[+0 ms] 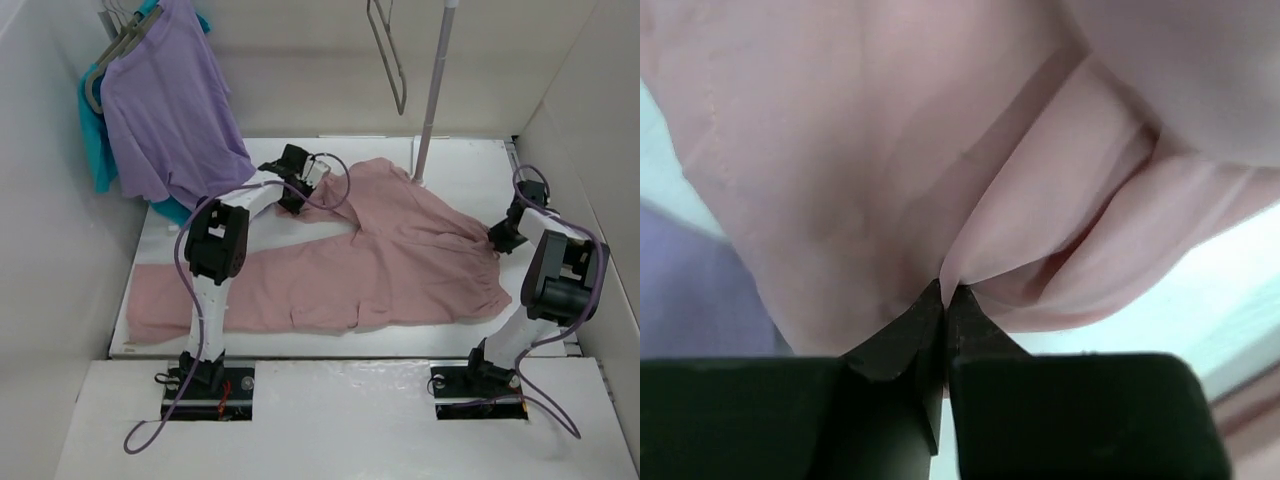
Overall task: Place the trousers on the hanger
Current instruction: Flatten out the trousers at the center of the board.
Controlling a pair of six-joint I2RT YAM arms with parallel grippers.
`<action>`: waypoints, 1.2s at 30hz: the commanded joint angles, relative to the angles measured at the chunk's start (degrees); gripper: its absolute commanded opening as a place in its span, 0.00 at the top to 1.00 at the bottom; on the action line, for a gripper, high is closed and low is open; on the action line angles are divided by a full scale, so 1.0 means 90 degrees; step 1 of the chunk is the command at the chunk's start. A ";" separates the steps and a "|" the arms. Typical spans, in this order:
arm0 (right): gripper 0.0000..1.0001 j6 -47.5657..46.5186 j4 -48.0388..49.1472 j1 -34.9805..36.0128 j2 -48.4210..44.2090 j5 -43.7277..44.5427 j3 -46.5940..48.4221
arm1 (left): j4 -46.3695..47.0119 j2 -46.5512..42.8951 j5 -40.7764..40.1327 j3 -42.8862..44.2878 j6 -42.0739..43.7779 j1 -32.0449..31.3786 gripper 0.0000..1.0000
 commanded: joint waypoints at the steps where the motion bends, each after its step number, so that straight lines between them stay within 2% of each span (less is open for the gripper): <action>1: 0.85 -0.0072 0.0181 -0.0292 -0.0124 0.0383 0.0220 | -0.0007 -0.0504 -0.0792 -0.0601 0.0130 0.0176 1.00; 2: 0.96 -0.0140 0.0181 -0.0293 -0.0182 0.0441 0.0220 | -0.0007 -0.0641 -0.0920 -0.0728 0.0237 0.0272 1.00; 3: 1.00 -0.0141 0.0181 -0.0380 -0.0279 0.0442 0.0220 | -0.0074 -0.0971 -0.1085 -0.0855 0.0238 0.0418 1.00; 8: 1.00 -0.0336 0.0181 -0.0439 -0.0524 0.0793 0.0278 | -0.0562 -0.2164 -0.1233 -0.1909 0.0813 0.0907 1.00; 10: 1.00 -0.0569 0.0181 -0.0439 -0.0603 0.0852 0.0337 | -0.1030 -0.2641 -0.0952 -0.2183 0.1454 0.0908 1.00; 11: 1.00 -0.0657 0.0181 -0.0439 -0.0661 0.0939 0.0395 | -0.1235 -0.2779 -0.0825 -0.2407 0.1691 0.0908 0.75; 12: 1.00 -0.0880 0.0181 -0.0439 -0.0661 0.0940 0.0396 | -0.1421 -0.2887 -0.0678 -0.2496 0.1916 0.0908 0.59; 13: 1.00 -0.0999 0.0181 -0.0439 -0.0661 0.0940 0.0493 | -0.1771 -0.3091 -0.0338 -0.2497 0.2111 0.0821 0.49; 16: 1.00 -0.1369 0.0025 -0.0439 -0.0661 0.0959 0.0844 | -0.2047 -0.3229 0.0288 -0.2157 0.2231 0.0917 0.36; 20: 1.00 -0.1731 -0.0199 -0.0439 -0.0720 0.1028 0.1225 | -0.2126 -0.2638 0.1333 -0.0713 0.1422 0.1357 0.29; 22: 1.00 -0.1819 -0.0200 -0.0439 -0.0787 0.0707 0.1294 | -0.1980 -0.2178 0.1238 0.0215 0.0856 0.1426 0.29; 23: 1.00 -0.1888 -0.0132 -0.0439 -0.0788 0.0589 0.1294 | -0.1979 -0.1624 0.1112 0.0537 0.0351 0.1426 0.29; 26: 1.00 -0.2044 -0.0132 -0.0196 -0.0788 0.0578 0.1294 | -0.1979 -0.0830 0.1158 0.1817 -0.0142 0.1426 0.29; 28: 1.00 -0.2122 -0.0073 -0.0040 -0.0788 0.0763 0.1353 | -0.1532 -0.0370 0.1247 0.2073 -0.0483 0.1300 0.29; 30: 1.00 -0.2123 -0.0073 0.0020 -0.0730 0.0764 0.1353 | -0.0880 -0.0174 0.0965 0.2074 -0.0727 0.1231 0.28; 36: 1.00 -0.2123 -0.0132 0.0020 -0.0603 0.0842 0.1353 | -0.0964 0.0939 0.0866 0.2855 -0.1285 0.1230 0.18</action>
